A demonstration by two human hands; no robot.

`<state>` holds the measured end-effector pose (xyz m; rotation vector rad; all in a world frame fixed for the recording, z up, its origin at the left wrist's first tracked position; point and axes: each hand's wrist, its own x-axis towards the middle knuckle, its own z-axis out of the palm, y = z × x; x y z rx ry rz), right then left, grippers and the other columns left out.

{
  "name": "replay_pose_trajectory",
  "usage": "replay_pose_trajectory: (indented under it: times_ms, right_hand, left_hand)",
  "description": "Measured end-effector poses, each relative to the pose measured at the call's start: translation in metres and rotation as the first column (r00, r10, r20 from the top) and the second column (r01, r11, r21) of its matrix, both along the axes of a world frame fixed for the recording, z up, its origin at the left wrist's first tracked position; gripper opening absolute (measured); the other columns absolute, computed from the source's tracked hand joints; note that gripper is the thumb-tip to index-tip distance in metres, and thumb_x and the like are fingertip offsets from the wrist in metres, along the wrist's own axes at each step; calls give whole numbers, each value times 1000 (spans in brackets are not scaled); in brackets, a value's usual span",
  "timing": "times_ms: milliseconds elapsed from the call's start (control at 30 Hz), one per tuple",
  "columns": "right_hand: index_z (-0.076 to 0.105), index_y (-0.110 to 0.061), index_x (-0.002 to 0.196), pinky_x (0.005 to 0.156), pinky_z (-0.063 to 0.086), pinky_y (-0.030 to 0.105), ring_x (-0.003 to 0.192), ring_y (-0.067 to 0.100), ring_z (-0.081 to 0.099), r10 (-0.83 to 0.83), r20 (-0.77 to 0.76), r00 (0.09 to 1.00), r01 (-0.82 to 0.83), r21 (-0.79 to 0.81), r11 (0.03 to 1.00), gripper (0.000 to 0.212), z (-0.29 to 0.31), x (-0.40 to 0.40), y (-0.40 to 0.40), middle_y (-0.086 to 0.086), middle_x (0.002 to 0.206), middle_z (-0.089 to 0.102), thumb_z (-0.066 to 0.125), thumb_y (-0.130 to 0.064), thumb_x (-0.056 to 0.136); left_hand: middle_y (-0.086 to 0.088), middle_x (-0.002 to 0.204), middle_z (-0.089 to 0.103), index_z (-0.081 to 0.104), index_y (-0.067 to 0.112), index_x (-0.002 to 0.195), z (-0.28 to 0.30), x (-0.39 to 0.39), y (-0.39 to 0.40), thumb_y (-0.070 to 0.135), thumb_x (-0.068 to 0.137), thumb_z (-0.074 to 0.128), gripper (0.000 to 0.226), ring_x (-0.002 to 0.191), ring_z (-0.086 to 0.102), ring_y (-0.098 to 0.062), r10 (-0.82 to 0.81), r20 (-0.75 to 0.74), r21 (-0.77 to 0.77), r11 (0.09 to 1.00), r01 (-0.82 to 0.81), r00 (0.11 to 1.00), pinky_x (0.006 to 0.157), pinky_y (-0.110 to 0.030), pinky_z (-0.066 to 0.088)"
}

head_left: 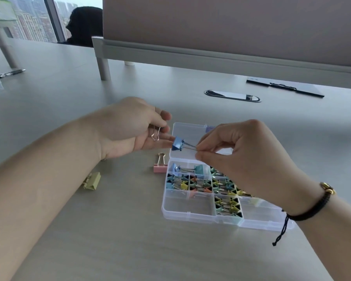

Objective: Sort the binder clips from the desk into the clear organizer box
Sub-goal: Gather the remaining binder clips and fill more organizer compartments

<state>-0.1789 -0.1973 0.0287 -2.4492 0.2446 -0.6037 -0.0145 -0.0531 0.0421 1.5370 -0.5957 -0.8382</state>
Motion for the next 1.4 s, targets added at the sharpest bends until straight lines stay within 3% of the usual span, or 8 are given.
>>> replay_pose_trajectory:
  times_ms: [100,333,467,600,767,1033,1300,1400]
  right_hand:
    - [78,-29,74,71,52,14,74,-4,68,11,-98,995,-14,-28,1000,7,-1,0,0,-15,78,75,80,-22,78]
    - [78,-28,76,70,51,13,74,0,65,57,-151,987,-66,-54,996,10,-6,4,6,-13,81,74,79,-19,80]
    - [79,-29,82,73,47,8,82,-3,61,69,-161,985,-86,-98,991,8,-7,3,6,-16,86,73,76,-21,83]
    - [80,-27,88,81,46,16,89,-1,62,94,-189,977,-122,-139,983,10,-6,3,9,-19,92,72,70,-24,88]
    - [77,-35,90,70,43,5,85,-9,59,51,-102,993,-57,-60,997,10,-1,1,4,-25,82,70,70,-28,86]
    - [73,-33,91,75,57,28,73,0,66,-31,29,999,32,-22,999,20,-2,2,0,-19,78,69,82,-34,74]
    - [76,-30,77,62,45,7,71,3,65,-26,9,1000,27,-83,996,7,2,0,-3,-13,68,71,81,-25,77]
    - [77,-29,76,65,52,10,68,0,67,-16,39,999,17,-8,1000,10,4,-1,-5,-13,68,72,82,-20,77]
  left_hand:
    - [-14,78,52,56,1,100,-1,1,-4,-10,98,35,23,78,73,-35,102,8,-39,994,-102,995,68,-36,63]
    - [-10,87,69,65,7,100,-4,4,-6,-3,99,45,23,78,69,-20,143,211,8,989,-148,967,73,-31,59]
    - [-2,93,77,71,13,103,-5,4,-5,6,98,50,23,65,51,-8,78,362,86,989,-116,929,52,-15,39]
    - [-9,96,77,71,6,104,-5,2,-6,3,97,53,20,53,38,-8,68,288,38,996,-82,955,45,-14,34]
    - [-12,93,73,70,1,103,-4,-5,-5,-3,91,59,17,64,62,-10,-28,203,-46,998,38,979,60,-18,54]
    - [-6,71,70,66,3,89,0,-23,-4,1,75,70,15,81,75,-26,-142,80,-24,989,144,987,67,-23,60]
    - [-9,72,70,75,11,78,1,-25,-3,26,56,81,27,61,64,-14,-167,318,127,983,132,933,55,-24,48]
    - [-6,71,70,75,13,77,2,-24,-2,27,59,82,23,61,61,-12,-168,349,127,983,131,922,51,-22,47]
